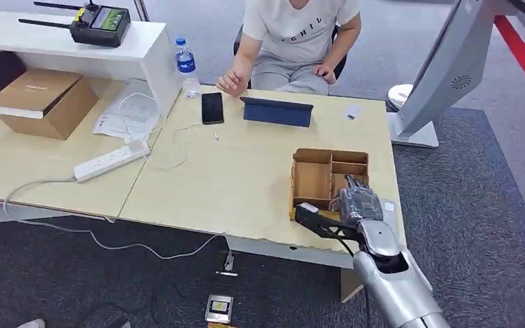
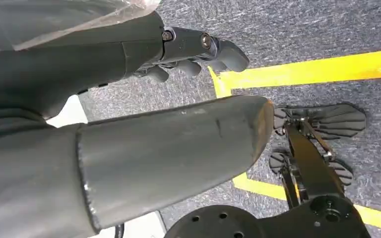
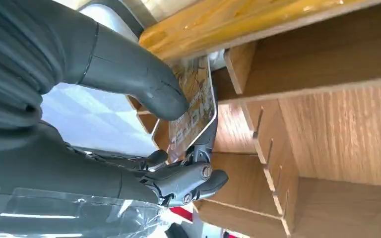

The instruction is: Pass the card to the sensor for recognition and then transmit it.

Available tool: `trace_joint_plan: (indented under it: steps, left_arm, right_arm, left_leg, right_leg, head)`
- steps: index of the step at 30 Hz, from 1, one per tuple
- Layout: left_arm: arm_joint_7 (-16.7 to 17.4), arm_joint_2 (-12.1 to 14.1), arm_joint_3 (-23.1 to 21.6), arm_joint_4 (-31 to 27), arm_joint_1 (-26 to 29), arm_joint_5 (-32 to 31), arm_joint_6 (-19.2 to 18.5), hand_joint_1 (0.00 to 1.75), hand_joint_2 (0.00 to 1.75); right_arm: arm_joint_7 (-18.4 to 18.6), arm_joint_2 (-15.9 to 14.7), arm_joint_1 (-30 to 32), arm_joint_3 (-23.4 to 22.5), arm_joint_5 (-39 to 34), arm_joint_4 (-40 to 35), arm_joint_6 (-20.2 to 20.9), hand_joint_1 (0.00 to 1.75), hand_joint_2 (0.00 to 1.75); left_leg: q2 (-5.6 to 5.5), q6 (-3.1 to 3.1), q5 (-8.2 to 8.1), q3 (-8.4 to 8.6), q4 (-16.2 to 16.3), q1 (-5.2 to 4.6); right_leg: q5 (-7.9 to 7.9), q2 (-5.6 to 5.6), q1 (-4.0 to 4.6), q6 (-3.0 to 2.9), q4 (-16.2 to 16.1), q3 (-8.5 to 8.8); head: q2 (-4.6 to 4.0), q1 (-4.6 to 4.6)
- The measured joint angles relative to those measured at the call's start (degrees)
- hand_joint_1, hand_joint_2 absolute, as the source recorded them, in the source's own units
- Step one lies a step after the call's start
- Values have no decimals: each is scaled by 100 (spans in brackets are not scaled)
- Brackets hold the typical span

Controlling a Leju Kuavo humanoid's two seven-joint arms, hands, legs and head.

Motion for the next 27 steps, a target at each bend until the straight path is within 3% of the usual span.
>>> trace_joint_plan:
  steps: [8, 16, 21, 27]
  left_arm:
    - [-77, 0, 0, 0, 1, 0, 2, 0, 0]
    - [-179, 0, 0, 0, 2, -55, -20, 0, 0]
    - [-238, 2, -4, 0, 3, -136, -55, 0, 0]
    - [-376, 2, -81, 0, -6, -269, -88, 0, 0]
  right_arm:
    - [-112, -26, 19, -116, -9, -562, 9, 175, 175]
    - [-229, -129, -63, -256, 81, -1405, 352, 175, 175]
    - [-308, -190, -247, -271, 240, -1806, 621, 175, 175]
    - [-490, -159, -760, -216, 494, -1895, 638, 175, 175]
  left_leg:
    - [1, 0, 0, 0, 0, 0]
    - [1, 0, 0, 1, 0, 0]
    - [0, 0, 0, 0, 0, -1]
    - [-2, -2, 2, -3, 0, -1]
  right_leg:
    - [0, 0, 0, 0, 0, 0]
    - [1, 0, 0, 0, 0, 1]
    - [1, 0, 0, 0, 0, 1]
    - [3, 0, 1, -3, 3, 2]
  head:
    - [0, 0]
    - [0, 0]
    - [0, 2]
    - [0, 2]
